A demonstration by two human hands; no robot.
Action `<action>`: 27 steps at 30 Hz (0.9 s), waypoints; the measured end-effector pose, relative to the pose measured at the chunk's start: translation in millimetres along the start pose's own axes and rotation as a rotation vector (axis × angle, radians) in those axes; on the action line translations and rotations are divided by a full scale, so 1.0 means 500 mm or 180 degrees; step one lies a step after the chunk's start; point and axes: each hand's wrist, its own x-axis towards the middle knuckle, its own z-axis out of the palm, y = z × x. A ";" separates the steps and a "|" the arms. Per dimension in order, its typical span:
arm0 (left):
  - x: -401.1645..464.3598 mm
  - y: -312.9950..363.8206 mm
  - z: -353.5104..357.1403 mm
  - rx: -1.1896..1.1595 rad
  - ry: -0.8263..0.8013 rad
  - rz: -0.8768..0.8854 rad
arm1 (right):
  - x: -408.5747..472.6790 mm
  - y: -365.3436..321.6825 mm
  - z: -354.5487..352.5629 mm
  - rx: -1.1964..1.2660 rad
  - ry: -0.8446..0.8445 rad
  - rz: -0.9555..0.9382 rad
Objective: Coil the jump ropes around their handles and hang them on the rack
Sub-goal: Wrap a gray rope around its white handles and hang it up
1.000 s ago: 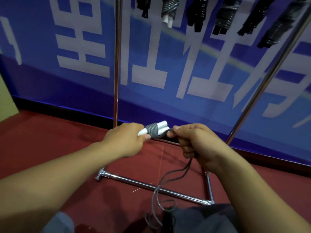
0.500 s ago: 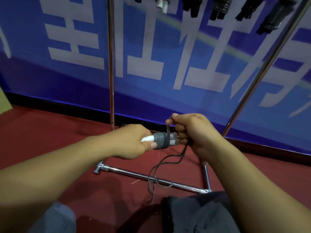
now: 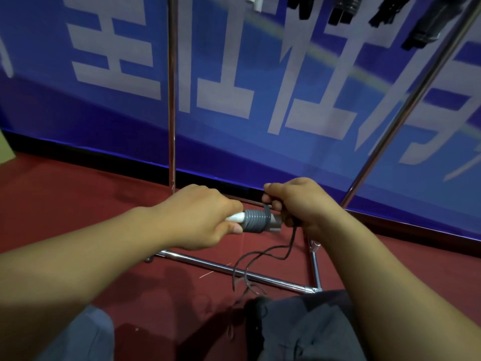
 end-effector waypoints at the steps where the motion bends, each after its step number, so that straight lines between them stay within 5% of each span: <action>1: 0.000 0.002 -0.001 0.0072 0.0033 0.0046 | 0.000 0.002 0.000 -0.0195 0.0076 -0.0098; 8: 0.000 -0.001 0.004 0.0238 0.0284 0.0342 | 0.014 0.013 -0.007 -0.1193 0.0376 -0.0550; 12: -0.007 -0.025 0.020 0.0058 0.0836 0.0754 | 0.024 0.022 -0.009 -0.1422 0.0233 -0.0903; 20: -0.019 -0.030 0.014 -0.0082 0.1413 0.1274 | 0.032 0.027 -0.030 -0.0537 -0.1268 -0.0408; 27: -0.017 -0.018 0.005 -0.0727 0.1718 0.0711 | 0.043 0.029 -0.017 -0.0355 -0.1212 -0.0540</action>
